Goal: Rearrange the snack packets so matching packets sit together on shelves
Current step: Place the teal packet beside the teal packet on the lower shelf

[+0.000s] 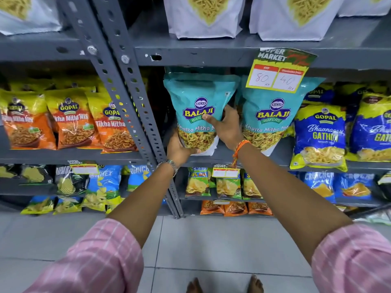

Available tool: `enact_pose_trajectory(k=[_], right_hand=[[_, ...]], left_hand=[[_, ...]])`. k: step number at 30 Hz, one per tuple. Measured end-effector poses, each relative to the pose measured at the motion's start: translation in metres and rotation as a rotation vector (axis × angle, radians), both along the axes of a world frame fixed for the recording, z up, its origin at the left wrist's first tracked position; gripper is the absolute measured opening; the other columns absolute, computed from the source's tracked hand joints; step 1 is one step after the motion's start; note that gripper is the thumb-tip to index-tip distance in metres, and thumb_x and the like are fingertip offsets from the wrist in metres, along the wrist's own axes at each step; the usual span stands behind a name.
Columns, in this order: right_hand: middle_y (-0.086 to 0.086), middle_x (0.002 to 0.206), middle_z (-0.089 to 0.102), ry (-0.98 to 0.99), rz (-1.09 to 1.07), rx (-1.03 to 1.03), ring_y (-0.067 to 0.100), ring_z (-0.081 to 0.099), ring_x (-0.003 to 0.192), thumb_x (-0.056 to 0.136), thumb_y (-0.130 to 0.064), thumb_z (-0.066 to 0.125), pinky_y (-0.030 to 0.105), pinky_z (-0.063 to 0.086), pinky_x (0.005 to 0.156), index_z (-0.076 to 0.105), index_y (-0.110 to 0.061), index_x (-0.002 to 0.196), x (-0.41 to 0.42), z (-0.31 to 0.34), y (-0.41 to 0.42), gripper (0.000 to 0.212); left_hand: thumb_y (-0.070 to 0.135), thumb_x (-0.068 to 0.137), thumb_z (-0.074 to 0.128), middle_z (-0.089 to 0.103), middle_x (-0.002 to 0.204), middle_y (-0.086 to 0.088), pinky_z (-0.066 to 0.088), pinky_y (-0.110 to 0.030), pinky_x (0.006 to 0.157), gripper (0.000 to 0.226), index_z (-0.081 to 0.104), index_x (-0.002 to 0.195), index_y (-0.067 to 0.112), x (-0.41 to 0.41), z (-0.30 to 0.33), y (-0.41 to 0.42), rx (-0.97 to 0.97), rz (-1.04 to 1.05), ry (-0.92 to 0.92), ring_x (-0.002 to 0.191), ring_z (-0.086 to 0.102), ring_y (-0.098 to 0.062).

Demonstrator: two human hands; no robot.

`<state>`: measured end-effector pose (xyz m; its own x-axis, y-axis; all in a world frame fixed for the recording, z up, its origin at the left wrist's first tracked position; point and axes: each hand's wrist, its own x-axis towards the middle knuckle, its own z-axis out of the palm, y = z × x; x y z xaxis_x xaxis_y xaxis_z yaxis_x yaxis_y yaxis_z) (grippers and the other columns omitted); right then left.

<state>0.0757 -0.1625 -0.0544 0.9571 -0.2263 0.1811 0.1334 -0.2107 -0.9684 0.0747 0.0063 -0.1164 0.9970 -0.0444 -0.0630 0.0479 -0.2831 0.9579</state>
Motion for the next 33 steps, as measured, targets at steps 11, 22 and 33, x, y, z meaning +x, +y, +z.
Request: enact_pose_trajectory(k=[11,22,33], right_hand=[[0.012,0.124,0.073,0.048,0.067,0.011,0.025,0.070,0.114,0.084,-0.014,0.080,0.043,0.059,0.097,0.062,-0.001,0.127,-0.001,-0.009,-0.007,0.048],[0.014,0.125,0.072,0.112,0.073,0.072,0.028,0.070,0.115,0.083,-0.014,0.080,0.053,0.058,0.097,0.062,-0.004,0.126,0.000,-0.011,-0.004,0.048],[0.010,0.156,0.045,0.180,0.043,0.138,0.024,0.047,0.142,0.089,-0.010,0.073,0.026,0.047,0.106,0.038,-0.010,0.149,-0.126,0.021,-0.035,0.070]], left_hand=[[0.000,0.060,0.093,0.063,0.136,-0.010,0.050,-0.037,0.103,0.095,0.042,0.140,0.010,-0.003,-0.002,0.003,0.029,0.045,0.012,0.121,0.059,-0.021],[0.003,0.060,0.094,0.062,0.139,-0.012,0.050,-0.045,0.108,0.099,0.042,0.144,0.010,-0.008,0.004,0.003,0.095,0.058,0.005,0.129,0.059,-0.029],[-0.011,0.072,0.082,0.051,0.139,0.024,0.039,0.003,0.098,0.092,0.040,0.151,0.009,-0.099,0.046,-0.021,-0.115,0.258,-0.182,0.124,0.052,0.015]])
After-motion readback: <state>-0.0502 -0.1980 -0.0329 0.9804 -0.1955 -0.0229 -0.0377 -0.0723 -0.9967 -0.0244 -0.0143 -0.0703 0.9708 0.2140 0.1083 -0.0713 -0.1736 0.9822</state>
